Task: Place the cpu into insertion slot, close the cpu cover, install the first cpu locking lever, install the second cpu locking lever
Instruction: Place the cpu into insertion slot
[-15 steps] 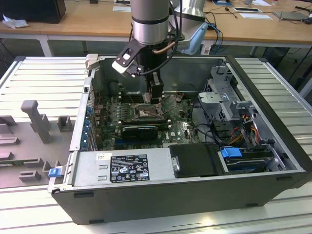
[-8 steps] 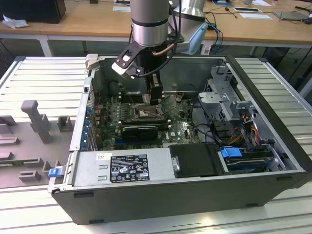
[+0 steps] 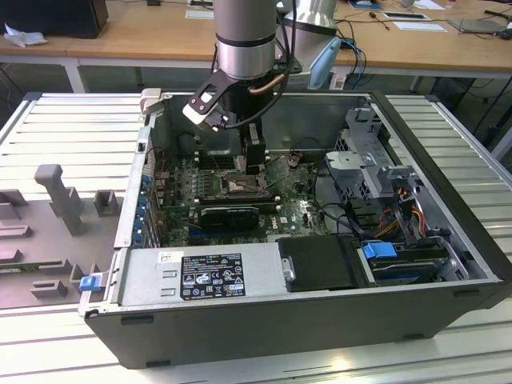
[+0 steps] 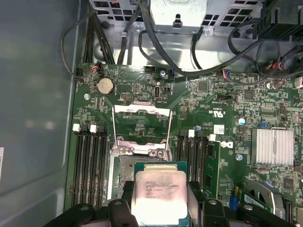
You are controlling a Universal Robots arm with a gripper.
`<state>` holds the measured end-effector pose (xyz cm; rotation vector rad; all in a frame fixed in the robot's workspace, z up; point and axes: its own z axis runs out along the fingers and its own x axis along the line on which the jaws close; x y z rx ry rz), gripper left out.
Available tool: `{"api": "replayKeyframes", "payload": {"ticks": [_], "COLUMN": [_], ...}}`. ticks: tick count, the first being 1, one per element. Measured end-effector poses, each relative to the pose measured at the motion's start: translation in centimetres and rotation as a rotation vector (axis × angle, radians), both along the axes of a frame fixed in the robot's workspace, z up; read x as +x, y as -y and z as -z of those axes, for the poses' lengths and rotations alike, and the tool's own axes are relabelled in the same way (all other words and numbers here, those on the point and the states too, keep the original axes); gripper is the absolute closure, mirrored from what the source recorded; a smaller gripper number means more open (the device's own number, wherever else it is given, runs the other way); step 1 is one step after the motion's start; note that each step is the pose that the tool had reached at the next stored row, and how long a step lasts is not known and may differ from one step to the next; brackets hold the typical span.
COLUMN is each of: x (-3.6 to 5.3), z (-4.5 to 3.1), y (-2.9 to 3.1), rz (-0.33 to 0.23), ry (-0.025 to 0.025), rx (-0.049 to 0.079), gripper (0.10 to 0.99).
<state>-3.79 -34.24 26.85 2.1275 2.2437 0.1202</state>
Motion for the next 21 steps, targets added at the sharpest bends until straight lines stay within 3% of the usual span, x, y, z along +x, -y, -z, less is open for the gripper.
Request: {"api": "replayKeyframes", "payload": {"ticks": [21], "x": [0.00], "z": [1.16], "y": [0.00], "rz": [0.021], "ry": [0.0000], "rx": [0.000], "gripper": [0.561]}}
